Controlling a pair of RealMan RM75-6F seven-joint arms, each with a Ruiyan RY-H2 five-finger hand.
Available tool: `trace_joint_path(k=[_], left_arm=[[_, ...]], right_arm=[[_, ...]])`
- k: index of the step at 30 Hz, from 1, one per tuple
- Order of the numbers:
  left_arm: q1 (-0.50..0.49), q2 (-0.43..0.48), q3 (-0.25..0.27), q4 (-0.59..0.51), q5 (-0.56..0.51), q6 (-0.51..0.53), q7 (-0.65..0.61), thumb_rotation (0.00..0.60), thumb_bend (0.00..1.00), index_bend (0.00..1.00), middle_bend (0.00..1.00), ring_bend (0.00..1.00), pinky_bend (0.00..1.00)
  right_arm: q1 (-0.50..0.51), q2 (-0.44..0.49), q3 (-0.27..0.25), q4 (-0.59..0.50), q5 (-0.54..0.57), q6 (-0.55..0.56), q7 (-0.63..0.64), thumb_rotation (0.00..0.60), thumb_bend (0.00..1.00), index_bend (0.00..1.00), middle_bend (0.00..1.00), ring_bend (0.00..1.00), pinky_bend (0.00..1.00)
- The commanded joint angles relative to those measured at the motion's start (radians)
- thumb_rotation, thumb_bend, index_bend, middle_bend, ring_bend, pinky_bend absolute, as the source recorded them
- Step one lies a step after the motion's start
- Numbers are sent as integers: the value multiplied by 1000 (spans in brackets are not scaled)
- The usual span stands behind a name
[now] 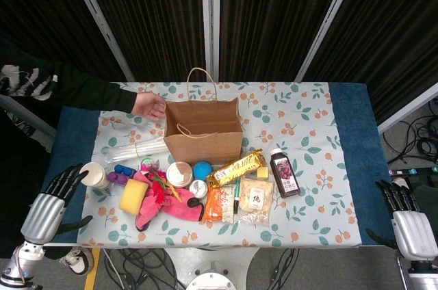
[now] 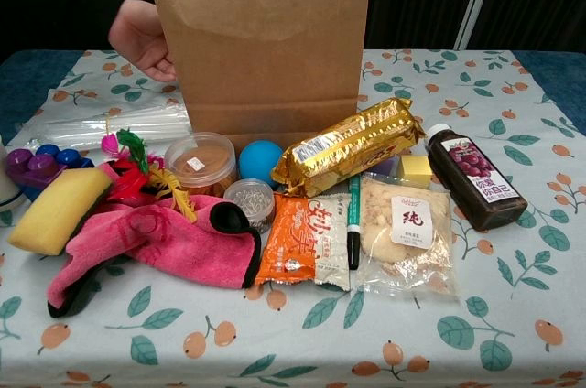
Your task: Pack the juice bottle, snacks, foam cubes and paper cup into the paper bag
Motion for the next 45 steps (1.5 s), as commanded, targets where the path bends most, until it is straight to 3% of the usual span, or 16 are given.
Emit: trace_joint_path(k=[1, 8, 13, 21, 26, 35, 45], left_arm=[[0, 1, -1, -1, 0, 1, 0, 600, 89, 103, 100, 62, 156], [0, 8, 0, -10, 2, -1, 11, 600, 90, 103, 100, 62, 156], [-6, 15, -10, -3, -7, -5, 11, 600, 90, 103, 99, 63, 156], [-19, 14, -34, 29, -45, -34, 38, 600, 89, 103, 99, 63, 157], [-33, 14, -43, 53, -59, -59, 58, 600, 90, 116, 99, 63, 156], [-43, 2, -48, 61, -87, -95, 78, 600, 90, 134, 99, 63, 156], [-54, 3, -62, 53, -112, -114, 93, 600, 90, 135, 100, 63, 156]], right_arm=[[0, 1, 0, 1, 0, 0, 1, 600, 8, 12, 53, 0, 0], [14, 25, 11, 4, 9, -17, -6, 600, 7, 12, 53, 0, 0], [77, 73, 35, -2, 0, -83, -67, 600, 7, 12, 54, 0, 0], [254, 157, 79, -35, -39, -278, -124, 600, 9, 12, 55, 0, 0], [366, 174, 102, -56, -25, -432, -245, 600, 14, 12, 54, 0, 0], [556, 101, 122, 8, 14, -693, -433, 600, 163, 11, 57, 0, 0], [685, -45, 114, 118, 79, -859, -564, 600, 211, 0, 27, 0, 0]])
